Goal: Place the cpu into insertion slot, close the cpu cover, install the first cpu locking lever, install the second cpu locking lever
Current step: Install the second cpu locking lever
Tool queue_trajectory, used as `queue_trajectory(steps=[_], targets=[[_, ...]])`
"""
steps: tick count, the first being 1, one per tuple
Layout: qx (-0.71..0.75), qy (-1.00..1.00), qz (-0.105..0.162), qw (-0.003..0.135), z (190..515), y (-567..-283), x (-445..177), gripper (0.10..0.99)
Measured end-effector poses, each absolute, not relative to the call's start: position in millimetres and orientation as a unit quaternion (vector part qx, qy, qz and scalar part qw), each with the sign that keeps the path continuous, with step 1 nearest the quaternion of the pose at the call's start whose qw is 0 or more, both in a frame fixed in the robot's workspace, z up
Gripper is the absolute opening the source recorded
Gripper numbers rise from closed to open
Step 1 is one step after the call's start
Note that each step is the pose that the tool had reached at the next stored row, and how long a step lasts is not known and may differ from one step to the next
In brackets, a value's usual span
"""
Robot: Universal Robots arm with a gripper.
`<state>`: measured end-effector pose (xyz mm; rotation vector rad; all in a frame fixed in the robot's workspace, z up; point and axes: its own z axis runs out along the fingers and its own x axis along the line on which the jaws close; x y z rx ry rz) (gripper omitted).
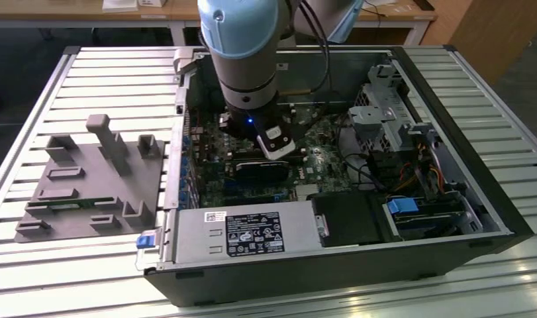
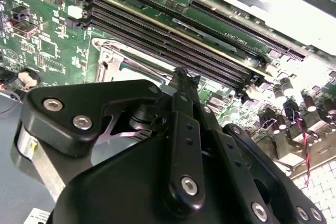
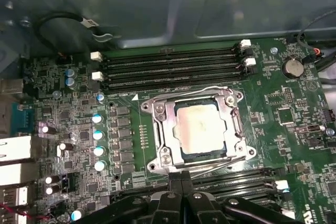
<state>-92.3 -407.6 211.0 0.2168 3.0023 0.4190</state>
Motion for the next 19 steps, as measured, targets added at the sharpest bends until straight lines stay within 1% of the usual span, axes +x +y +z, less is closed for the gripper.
queue_trajectory(steps=[7,19], targets=[[0.072,0.984,0.156,0.050,204.8,-410.7,-97.0,0.106],[0.072,0.983,0.158,0.050,196.7,-406.8,-105.3,0.106]])
